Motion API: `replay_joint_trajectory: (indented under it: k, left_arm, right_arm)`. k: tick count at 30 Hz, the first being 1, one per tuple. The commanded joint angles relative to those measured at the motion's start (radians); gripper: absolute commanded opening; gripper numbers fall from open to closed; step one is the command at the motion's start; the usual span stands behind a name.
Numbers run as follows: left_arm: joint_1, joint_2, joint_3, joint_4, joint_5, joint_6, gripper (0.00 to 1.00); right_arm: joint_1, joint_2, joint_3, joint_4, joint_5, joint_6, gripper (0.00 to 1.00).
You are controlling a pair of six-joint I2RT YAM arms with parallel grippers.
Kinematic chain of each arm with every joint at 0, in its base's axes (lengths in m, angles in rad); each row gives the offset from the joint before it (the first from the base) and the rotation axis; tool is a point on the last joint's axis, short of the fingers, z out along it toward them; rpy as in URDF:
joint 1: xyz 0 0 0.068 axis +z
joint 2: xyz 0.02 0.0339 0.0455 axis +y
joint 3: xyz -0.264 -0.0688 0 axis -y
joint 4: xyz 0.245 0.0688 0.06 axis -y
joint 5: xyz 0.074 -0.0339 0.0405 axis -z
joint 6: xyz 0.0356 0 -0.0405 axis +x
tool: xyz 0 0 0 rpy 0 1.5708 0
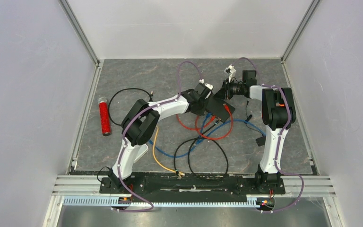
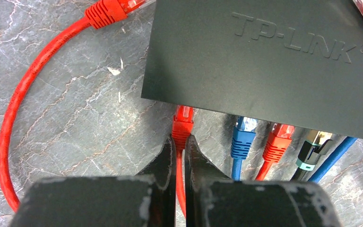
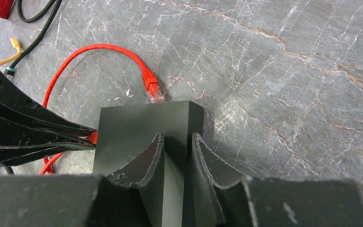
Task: Insert the plug into the switch port
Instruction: Insert the connector into the switch port.
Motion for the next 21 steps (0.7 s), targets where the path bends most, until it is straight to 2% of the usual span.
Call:
replay_joint_trajectory:
  k: [1, 4, 9, 16, 21]
  left_arm:
    - [0.013, 0.119, 0.068, 0.182, 0.02, -0.117, 0.02]
    - [0.037, 0.102, 0.023, 0.206, -0.01, -0.156, 0.02]
    - [0.13, 0.107, 0.007, 0.336, 0.201, -0.338, 0.02]
    - [0.097, 0.131, 0.094, 0.324, 0.189, -0.322, 0.02]
    - [0.074, 0.203, 0.202, 0.203, 0.102, -0.268, 0.02]
  right_arm:
    - [0.178, 0.124, -0.154, -0.442, -0.087, 0.033, 0.22]
    - [0.178, 0.108, -0.169, -0.421, -0.09, 0.045, 0.21]
    - [0.187, 0.105, -0.201, -0.409, -0.078, 0.046, 0.2]
    - [0.204, 0.09, -0.248, -0.34, -0.099, 0.093, 0.19]
    - [0.21, 0.087, -0.274, -0.323, -0.09, 0.106, 0.18]
